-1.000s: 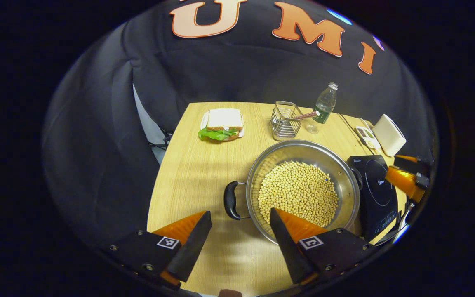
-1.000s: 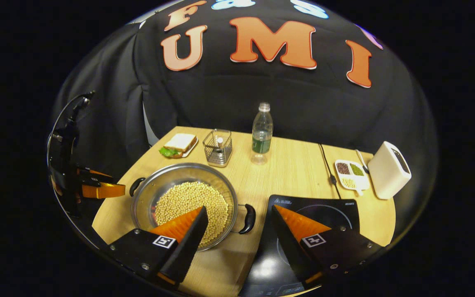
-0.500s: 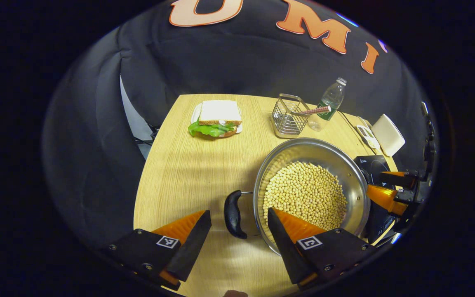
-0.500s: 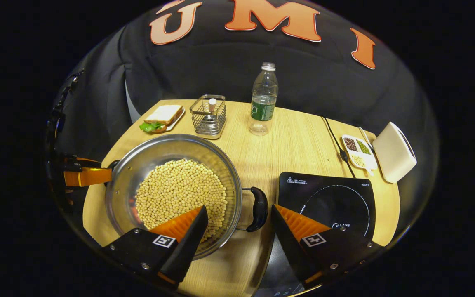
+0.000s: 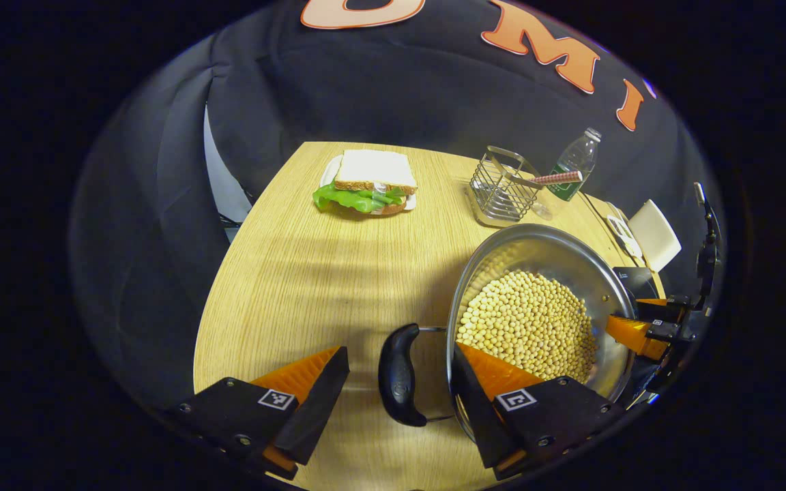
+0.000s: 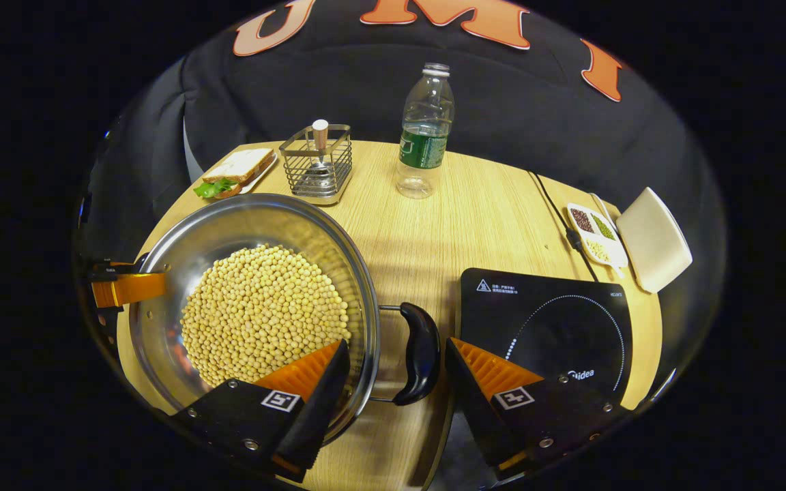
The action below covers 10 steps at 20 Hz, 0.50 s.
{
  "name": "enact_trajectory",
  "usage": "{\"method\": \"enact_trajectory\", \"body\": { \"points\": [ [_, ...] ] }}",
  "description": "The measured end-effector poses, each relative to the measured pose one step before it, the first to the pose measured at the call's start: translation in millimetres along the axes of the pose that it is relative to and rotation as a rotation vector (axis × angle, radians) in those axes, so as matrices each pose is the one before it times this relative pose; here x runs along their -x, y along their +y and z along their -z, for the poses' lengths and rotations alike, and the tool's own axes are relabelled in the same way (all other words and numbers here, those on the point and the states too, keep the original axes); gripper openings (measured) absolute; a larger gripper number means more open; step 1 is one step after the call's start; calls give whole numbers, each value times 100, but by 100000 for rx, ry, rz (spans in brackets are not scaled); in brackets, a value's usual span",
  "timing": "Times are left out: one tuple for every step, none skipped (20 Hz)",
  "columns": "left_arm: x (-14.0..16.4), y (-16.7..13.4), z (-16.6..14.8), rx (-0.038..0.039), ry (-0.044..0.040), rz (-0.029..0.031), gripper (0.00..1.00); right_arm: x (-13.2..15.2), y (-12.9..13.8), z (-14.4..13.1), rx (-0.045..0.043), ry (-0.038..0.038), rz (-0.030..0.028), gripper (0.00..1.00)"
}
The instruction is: First push the handle of the pot to place it horizontally, then grasp the pot with both hands and set it on the induction cooktop.
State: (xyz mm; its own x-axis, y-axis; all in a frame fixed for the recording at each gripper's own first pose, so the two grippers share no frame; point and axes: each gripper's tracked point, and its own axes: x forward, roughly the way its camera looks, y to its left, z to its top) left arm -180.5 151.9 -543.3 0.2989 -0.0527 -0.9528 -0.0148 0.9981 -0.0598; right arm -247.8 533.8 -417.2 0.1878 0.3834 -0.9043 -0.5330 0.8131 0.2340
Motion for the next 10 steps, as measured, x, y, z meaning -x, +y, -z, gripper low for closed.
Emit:
{"method": "enact_trajectory", "body": {
  "points": [
    [-262, -130, -183, -1070, -667, -52, 91, -404, 32, 152, -457, -76, 232, 84],
    [-127, -10, -112, -973, -1571, -800, 91, -356, 251, 137, -1621, 99, 84, 83],
    [-236, 1, -189, -879, -1174, -548, 91, -77, 160, 140, -1873, 325, 654, 80],
    [-94, 46, 168, -670, -431, -450, 91, -115, -47, -65, -1163, -613, 462, 78],
    [-202, 49, 66, -809, -110, -49, 91, -171, 109, 106, -956, 679, -60, 77],
    [-185, -60, 167, -1060, 606, 520, 92, -7, 14, -30, -978, 433, -416, 77],
    [-70, -182, -187, -410, -199, 1267, 91, -47, -36, -11, -1099, 575, -573, 76],
    [-254, -274, 49, 403, -13, 524, 91, -13, -54, -48, -1099, 501, -329, 76],
    [-236, -241, 225, 866, 595, 338, 83, -62, 15, 53, -705, 265, -58, 75],
    [-320, -211, 557, 1313, 1119, -433, 80, -100, -3, -13, -94, 174, -50, 74]
  ]
}}
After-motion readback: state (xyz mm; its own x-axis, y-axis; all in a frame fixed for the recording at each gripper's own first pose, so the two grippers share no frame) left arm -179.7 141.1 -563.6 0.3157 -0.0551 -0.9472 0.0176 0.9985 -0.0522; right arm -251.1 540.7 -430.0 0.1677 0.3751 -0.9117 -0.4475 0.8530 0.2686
